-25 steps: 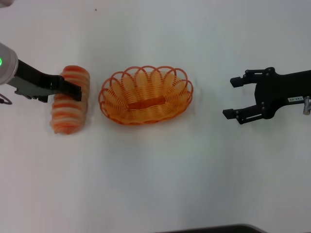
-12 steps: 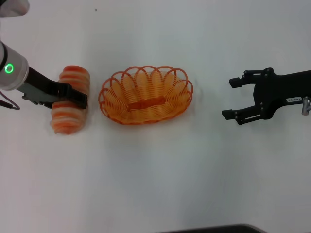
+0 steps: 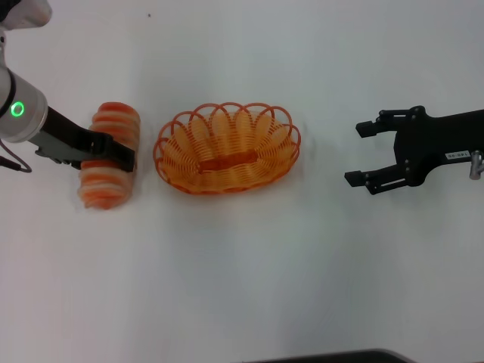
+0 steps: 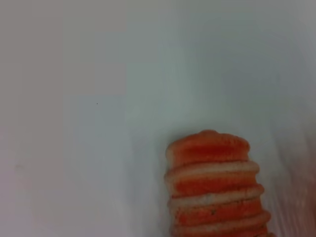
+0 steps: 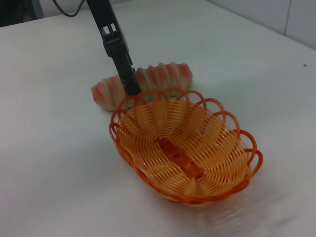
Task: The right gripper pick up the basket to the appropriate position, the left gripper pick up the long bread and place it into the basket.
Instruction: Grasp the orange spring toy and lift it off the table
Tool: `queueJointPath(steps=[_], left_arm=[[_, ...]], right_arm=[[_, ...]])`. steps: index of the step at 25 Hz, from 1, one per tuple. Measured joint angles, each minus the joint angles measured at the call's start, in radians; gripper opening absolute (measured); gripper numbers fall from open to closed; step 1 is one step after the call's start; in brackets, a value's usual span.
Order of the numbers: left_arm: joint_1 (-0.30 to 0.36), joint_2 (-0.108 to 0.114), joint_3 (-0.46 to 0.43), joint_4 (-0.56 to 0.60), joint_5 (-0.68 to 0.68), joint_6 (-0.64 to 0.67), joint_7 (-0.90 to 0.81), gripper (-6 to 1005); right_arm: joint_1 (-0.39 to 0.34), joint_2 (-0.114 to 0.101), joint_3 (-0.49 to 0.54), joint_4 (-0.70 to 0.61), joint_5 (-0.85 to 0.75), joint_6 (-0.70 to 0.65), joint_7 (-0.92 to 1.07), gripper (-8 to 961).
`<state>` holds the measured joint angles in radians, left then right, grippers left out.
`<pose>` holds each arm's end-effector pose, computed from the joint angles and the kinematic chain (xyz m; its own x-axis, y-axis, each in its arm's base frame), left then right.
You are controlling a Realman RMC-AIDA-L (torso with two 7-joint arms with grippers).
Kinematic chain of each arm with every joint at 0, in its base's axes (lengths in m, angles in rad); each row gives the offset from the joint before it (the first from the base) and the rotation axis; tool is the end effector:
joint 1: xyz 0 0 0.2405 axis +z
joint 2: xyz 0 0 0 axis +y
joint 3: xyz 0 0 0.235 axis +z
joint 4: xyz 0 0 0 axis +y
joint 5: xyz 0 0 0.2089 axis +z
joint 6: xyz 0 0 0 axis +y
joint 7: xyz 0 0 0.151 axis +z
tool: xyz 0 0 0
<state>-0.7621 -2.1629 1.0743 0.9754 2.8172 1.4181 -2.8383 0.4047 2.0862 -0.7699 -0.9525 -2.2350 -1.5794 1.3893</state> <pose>-0.2102 0.3688 -0.0188 0.3382 0.9411 -0.0002 0.8170 -0.2937 -0.4962 0.2797 0.2999 0.0279 0.9354 -0.3009 -0.1855 -0.3413 -0.9053 -0.2528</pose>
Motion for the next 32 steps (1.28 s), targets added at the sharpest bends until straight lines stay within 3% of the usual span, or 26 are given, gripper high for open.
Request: queueJointPath(steps=[6,8,20,32], left_arm=[[-0.001,0.001,0.001,0.000,0.001,0.004,0.003,792],[-0.003,0.001,0.002,0.000,0.001,0.008,0.004,690],[-0.005,0.003,0.003,0.004,0.001,0.022,0.004,642],[-0.005,0.003,0.003,0.017,0.001,0.026,0.005,527]], right_arm=[[0.000,0.000,0.001,-0.002,0.000,-0.003,0.003,931],[0.000,0.000,0.001,-0.002,0.000,-0.003,0.004,931],[0.005,0.000,-0.003,0.001,-0.001,-0.002,0.005,930],[0.005,0.000,-0.003,0.002,-0.001,-0.002,0.007,931]])
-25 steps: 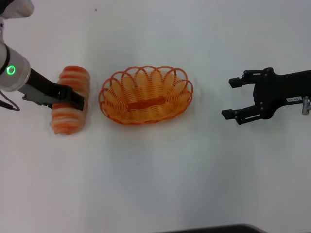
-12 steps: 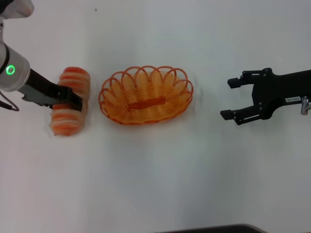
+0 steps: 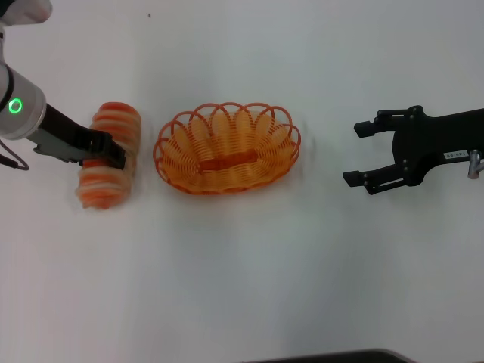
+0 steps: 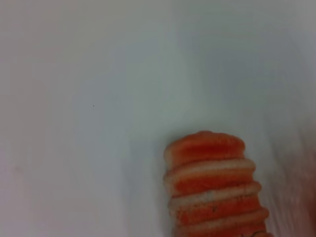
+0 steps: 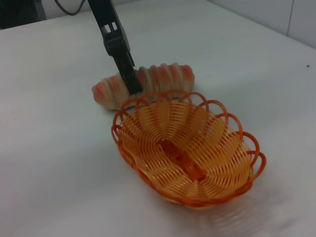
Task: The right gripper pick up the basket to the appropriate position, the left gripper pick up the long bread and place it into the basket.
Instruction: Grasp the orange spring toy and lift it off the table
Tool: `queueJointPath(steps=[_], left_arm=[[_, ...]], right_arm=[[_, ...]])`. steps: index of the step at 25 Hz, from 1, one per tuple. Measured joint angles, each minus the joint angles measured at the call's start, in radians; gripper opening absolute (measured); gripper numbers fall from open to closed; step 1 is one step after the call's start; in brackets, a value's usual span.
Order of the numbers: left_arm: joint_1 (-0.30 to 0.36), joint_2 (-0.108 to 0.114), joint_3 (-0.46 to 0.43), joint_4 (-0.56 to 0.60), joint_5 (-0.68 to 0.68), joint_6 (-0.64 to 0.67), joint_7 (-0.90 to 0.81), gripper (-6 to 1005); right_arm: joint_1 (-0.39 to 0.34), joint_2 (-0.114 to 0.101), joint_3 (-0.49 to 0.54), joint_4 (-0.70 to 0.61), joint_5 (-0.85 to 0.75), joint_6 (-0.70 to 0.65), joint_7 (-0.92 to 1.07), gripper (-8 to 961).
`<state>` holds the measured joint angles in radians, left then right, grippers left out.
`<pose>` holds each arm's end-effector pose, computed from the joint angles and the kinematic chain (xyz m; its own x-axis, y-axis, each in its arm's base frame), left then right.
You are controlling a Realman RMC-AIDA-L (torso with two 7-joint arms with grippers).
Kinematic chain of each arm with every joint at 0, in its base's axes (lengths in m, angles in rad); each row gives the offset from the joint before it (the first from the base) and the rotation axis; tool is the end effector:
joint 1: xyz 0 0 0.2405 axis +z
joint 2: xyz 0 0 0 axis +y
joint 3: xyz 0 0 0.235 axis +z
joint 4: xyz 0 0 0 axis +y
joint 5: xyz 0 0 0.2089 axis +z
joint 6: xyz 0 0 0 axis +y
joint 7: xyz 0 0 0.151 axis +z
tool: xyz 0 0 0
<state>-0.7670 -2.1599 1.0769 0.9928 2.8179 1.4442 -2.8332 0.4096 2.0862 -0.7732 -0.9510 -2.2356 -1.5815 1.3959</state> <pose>-0.2062 0.3688 -0.0156 0.3485 0.9372 -0.0142 0.8110 -0.3091 -0.4967 0.2780 0.3007 0.0271 0.9350 -0.3024 -0.1855 -0.3421 -0.9068 -0.2464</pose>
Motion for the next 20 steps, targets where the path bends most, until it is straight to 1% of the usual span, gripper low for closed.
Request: queueJointPath(steps=[8,20], left_arm=[[0.002,0.000,0.000,0.000,0.000,0.003,0.003,456],[0.006,0.001,0.000,0.011,0.000,0.006,0.007,382]], right_arm=[[0.000,0.000,0.000,0.000,-0.003,0.000,0.000,931],[-0.001,0.000,0.000,-0.001,-0.002,0.000,0.000,930]])
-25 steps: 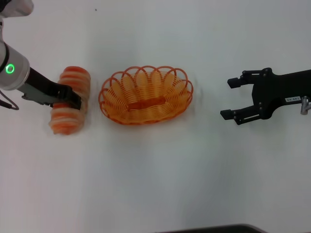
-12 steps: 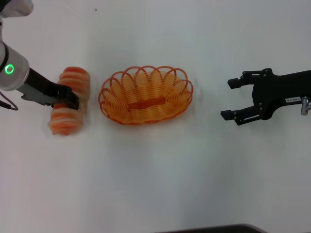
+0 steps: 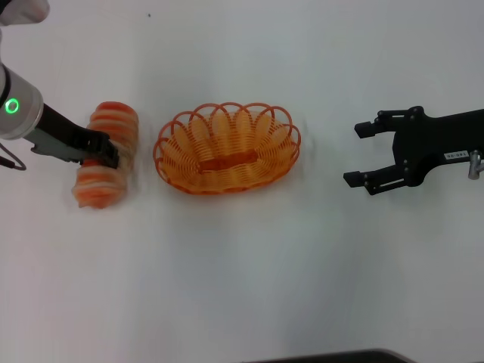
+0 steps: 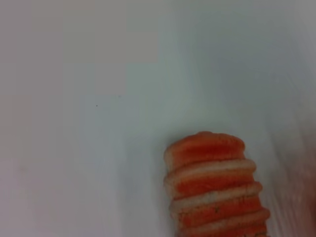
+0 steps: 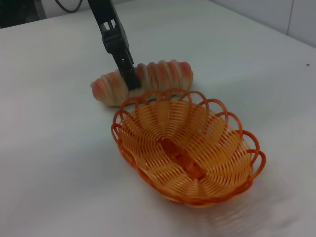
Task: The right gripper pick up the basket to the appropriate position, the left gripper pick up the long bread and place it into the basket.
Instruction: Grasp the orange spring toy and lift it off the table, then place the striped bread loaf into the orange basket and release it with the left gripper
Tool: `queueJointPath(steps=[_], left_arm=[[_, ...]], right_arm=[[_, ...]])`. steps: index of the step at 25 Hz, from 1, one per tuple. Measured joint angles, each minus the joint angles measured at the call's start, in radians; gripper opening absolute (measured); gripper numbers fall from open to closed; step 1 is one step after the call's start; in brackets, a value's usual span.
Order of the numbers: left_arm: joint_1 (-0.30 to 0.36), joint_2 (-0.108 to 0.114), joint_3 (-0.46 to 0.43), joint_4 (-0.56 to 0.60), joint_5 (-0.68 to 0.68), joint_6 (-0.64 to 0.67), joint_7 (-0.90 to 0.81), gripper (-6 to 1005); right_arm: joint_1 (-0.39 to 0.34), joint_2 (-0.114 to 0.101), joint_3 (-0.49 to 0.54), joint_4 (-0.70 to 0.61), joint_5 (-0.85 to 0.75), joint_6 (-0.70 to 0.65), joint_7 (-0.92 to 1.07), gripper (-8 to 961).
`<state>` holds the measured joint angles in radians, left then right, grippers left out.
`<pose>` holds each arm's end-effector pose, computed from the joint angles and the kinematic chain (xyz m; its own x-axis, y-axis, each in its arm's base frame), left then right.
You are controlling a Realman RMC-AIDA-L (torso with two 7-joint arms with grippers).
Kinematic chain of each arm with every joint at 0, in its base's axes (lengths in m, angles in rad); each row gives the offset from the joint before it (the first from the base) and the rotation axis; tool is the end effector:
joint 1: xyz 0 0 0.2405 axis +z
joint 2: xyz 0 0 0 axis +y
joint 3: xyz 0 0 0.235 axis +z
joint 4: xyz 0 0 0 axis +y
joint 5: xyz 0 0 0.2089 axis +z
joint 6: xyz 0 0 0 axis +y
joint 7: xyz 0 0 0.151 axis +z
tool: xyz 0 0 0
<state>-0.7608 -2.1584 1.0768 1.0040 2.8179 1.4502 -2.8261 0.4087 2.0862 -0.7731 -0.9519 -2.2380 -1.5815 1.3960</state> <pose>-0.2070 0.3683 -0.0133 0.3534 0.9354 -0.0149 0.8083 -0.3133 -0.4986 0.2785 0.3004 0.0272 0.9351 -0.3034 -0.1831 -0.3425 -0.9066 -0.2467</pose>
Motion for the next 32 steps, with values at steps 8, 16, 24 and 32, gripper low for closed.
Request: queueJointPath(steps=[8,16,24,32], left_arm=[[-0.002,0.001,0.000,0.003,0.000,0.003,0.012,304],[-0.038,0.053,-0.016,0.119,-0.011,0.092,0.123,261],[-0.108,0.010,-0.024,0.298,-0.100,0.284,0.395,254],[-0.094,-0.015,0.326,0.343,-0.231,0.202,0.476,246]], right_arm=[[0.001,0.000,0.000,0.000,0.000,0.000,0.000,930],[0.002,0.000,0.000,-0.002,0.002,-0.004,0.000,930],[-0.002,0.000,0.003,-0.004,0.003,-0.014,0.001,929],[0.001,0.001,0.008,-0.003,0.005,-0.036,0.003,928]])
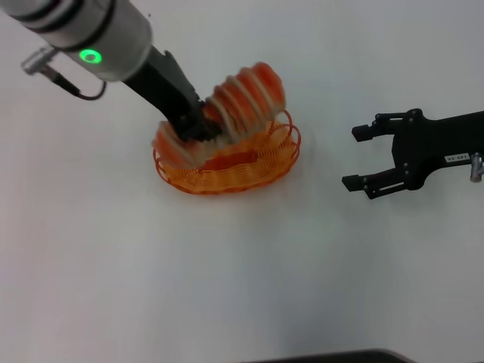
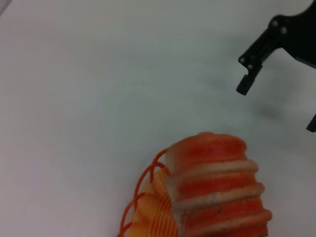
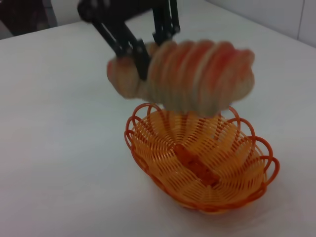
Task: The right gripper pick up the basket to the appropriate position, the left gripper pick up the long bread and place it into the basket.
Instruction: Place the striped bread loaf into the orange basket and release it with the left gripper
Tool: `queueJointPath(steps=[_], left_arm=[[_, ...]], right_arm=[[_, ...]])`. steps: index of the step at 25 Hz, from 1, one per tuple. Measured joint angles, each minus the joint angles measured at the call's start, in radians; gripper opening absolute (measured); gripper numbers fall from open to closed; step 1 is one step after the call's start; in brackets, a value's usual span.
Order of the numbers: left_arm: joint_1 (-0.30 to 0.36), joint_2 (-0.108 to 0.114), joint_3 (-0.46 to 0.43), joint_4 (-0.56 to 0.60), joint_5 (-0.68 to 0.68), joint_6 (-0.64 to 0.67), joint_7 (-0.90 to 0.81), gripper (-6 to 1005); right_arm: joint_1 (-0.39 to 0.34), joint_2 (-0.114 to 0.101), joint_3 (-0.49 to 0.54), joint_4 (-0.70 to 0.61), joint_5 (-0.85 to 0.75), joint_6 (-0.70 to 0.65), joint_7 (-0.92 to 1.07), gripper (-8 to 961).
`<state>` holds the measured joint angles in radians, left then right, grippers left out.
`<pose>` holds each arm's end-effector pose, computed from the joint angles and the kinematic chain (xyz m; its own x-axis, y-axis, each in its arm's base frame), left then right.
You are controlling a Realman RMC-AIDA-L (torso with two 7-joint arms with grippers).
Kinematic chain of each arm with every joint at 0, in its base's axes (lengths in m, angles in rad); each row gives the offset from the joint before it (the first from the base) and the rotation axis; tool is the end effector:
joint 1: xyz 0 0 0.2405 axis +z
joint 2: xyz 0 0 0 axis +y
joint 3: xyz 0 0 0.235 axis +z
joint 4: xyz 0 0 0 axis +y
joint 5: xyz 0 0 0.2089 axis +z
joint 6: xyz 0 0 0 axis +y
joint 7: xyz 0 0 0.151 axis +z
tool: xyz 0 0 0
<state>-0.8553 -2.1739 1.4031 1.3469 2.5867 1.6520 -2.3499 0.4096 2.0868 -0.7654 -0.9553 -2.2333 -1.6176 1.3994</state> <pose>-0.0674 0.3433 -0.0302 0.9160 0.2429 -0.3193 0.1771 -0.9590 -0.2213 0.2751 0.2969 0.0278 0.9323 -0.3026 -0.1979 -0.3431 -0.9133 -0.2197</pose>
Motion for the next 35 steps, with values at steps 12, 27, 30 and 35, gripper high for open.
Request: queueJointPath(steps=[12,27,30,35], left_arm=[[0.008,0.000,0.174,-0.160,0.000,-0.224,-0.035,239],[0.027,0.002,0.193,-0.149,-0.002,-0.233,-0.081,456],[0.028,0.001,0.194,-0.149,-0.002,-0.238,-0.081,600],[0.044,0.001,0.173,-0.122,-0.025,-0.244,-0.079,763]], right_arm=[[0.002,0.001,0.000,-0.002,0.000,-0.010,0.014,928],[0.001,0.001,0.002,-0.002,0.000,-0.010,0.015,928],[0.001,0.001,0.002,0.001,0.000,-0.009,0.015,928],[0.001,0.001,0.002,0.002,0.002,-0.006,0.015,928]])
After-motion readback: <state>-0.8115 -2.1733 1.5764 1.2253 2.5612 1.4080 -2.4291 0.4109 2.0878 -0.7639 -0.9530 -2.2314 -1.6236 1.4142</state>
